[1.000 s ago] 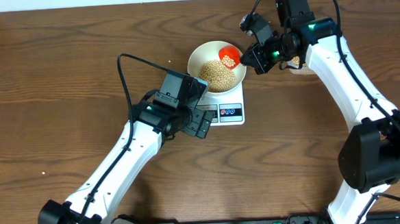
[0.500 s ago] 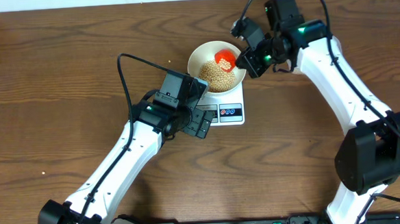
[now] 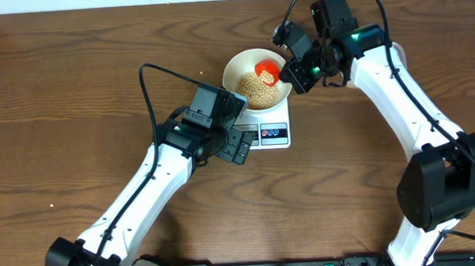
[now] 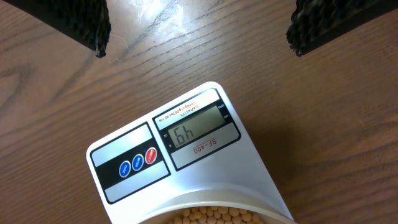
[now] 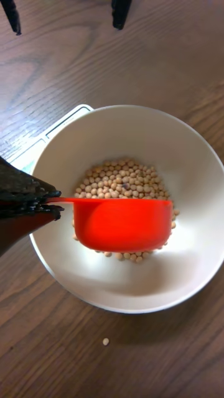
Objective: Scoop item into bowl and weigh 50g on scale
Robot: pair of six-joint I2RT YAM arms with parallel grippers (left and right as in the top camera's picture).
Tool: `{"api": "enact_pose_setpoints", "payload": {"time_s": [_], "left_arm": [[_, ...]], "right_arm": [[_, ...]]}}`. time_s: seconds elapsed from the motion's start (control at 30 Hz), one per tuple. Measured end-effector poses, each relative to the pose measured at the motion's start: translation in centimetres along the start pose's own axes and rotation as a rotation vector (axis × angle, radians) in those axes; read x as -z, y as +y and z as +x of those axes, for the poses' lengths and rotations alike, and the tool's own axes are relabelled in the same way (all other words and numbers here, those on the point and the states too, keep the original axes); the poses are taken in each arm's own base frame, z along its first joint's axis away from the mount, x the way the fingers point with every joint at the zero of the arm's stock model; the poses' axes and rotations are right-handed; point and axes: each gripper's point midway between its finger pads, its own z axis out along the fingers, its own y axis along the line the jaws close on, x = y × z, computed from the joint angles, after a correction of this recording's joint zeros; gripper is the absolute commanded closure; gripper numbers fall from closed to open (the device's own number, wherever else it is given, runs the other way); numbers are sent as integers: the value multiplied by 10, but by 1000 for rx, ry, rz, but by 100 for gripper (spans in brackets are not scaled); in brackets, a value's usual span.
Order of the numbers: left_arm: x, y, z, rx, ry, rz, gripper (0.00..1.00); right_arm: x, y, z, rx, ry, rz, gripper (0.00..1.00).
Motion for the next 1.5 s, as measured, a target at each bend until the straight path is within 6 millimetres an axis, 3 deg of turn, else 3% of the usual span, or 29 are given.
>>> {"api": "enact_pose_setpoints", "payload": {"time_s": [1.23,1.5], "left_arm": [[0,0,0,0,0,0,7],[0,0,0,0,0,0,7]], "right_arm": [[-3,-7,-1,40,21,88,99],[-3,0,-8,27,-14,36,99]]}}
